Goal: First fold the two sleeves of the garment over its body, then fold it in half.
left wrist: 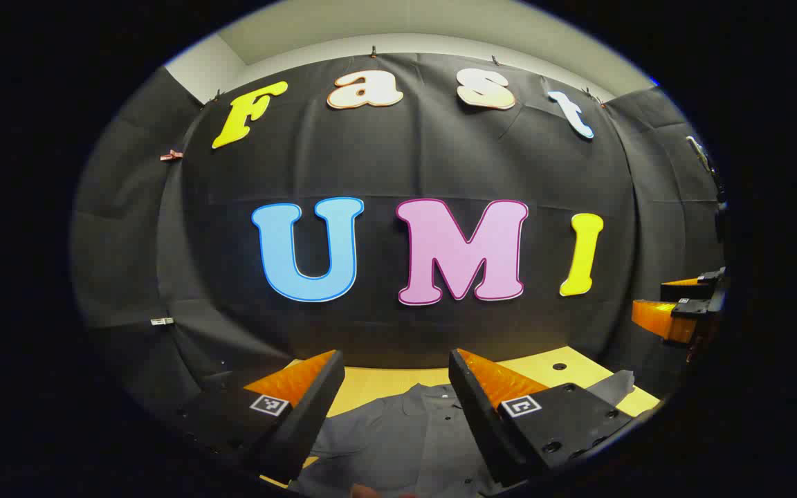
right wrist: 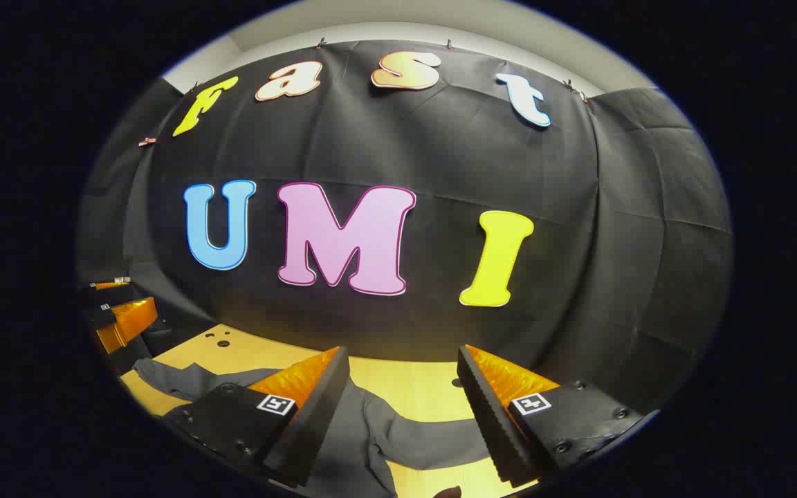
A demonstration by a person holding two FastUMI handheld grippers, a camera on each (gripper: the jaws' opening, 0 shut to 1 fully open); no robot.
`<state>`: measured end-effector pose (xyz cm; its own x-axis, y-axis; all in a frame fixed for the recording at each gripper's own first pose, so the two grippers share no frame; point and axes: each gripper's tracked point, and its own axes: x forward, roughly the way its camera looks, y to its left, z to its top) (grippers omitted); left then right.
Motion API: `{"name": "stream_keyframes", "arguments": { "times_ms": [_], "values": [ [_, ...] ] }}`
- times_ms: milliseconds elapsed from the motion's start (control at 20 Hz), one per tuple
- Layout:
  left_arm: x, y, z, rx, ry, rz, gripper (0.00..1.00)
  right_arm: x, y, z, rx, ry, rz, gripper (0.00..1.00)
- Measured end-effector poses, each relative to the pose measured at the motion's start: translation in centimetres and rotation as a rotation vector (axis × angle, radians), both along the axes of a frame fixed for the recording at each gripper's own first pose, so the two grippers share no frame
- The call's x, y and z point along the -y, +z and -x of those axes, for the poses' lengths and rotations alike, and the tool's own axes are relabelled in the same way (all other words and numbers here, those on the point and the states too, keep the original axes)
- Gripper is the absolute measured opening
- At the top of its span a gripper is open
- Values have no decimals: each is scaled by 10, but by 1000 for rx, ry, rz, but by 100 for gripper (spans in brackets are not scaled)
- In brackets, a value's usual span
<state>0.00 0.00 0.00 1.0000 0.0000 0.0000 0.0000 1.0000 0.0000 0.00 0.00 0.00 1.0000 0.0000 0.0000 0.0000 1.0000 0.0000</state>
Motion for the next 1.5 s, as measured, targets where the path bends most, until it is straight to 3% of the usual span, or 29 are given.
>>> {"name": "stream_keyframes", "arguments": {
  "times_ms": [50,1100,1300,1350,1400,1500],
  "values": [
    [0,0,0,-2,0,-2,95,0,0,0,-2,2,-2,97],
    [9,-10,21,-16,3,-11,95,14,-3,14,3,-2,-21,97],
    [13,-13,26,-18,3,-5,95,50,-26,10,-46,-8,-24,97],
    [15,-11,28,-10,0,-3,95,61,-36,7,-63,-9,-34,92],
    [18,-12,30,-5,-3,-4,95,76,-48,3,-84,-18,-44,97],
    [24,-15,32,-9,-6,-10,95,105,-75,-8,-130,-39,-72,98]
  ]
}}
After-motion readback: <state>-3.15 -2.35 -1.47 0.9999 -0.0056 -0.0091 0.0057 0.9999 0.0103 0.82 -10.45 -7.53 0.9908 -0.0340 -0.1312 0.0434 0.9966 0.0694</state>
